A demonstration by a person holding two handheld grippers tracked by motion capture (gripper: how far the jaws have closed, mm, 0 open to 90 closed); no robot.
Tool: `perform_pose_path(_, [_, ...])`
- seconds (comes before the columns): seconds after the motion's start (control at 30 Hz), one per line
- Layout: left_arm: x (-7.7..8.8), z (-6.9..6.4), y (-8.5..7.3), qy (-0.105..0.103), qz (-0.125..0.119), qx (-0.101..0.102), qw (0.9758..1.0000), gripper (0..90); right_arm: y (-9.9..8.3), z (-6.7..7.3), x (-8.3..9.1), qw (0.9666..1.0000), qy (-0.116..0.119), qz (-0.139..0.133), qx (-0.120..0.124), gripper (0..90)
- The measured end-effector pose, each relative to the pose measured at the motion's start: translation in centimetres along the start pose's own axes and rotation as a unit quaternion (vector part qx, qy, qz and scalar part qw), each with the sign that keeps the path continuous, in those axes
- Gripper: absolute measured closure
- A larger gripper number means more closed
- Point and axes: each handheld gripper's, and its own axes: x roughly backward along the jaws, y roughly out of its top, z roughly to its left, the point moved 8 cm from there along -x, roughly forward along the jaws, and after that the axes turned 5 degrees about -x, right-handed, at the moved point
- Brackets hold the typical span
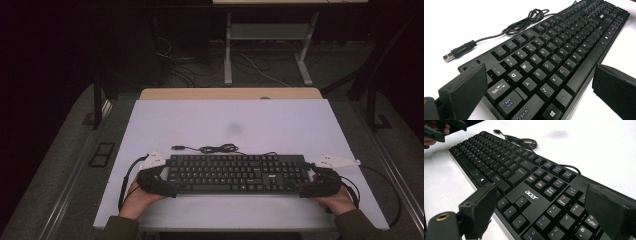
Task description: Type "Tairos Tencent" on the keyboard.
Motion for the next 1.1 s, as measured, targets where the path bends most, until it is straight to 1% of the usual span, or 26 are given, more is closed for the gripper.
perform_pose_path(0.17, [0.0,0.0,0.0,0.0,-0.001,0.001,1.0,0.0,0.0,0.1,0.0,1.0,0.005,0.002,-0.001,11.2])
perform_pose_path(0.4, [-0.1,-0.1,0.2,-0.004,-0.005,0.0,1.0,0.0,0.3,0.2,-0.3,0.9999,0.01,0.006,0.005,11.3])
perform_pose_path(0.6, [0.1,0.1,0.5,-0.001,-0.014,-0.003,0.9999,0.0,0.8,0.5,-0.5,0.9998,0.018,0.002,0.002,11.3])
perform_pose_path(0.63, [0.1,0.1,0.5,0.0,-0.014,-0.005,0.9999,0.0,1.0,0.7,-0.7,0.9998,0.02,0.0,0.007,11.4])
perform_pose_path(0.77, [0.1,0.3,0.8,0.0,-0.019,-0.003,0.9998,0.0,1.4,0.9,-0.9,0.9997,0.023,-0.002,0.005,11.4])
perform_pose_path(1.1, [0.0,0.0,0.8,-0.006,-0.019,-0.004,0.9998,0.0,2.0,1.4,-1.4,0.9994,0.033,-0.005,0.003,11.4])
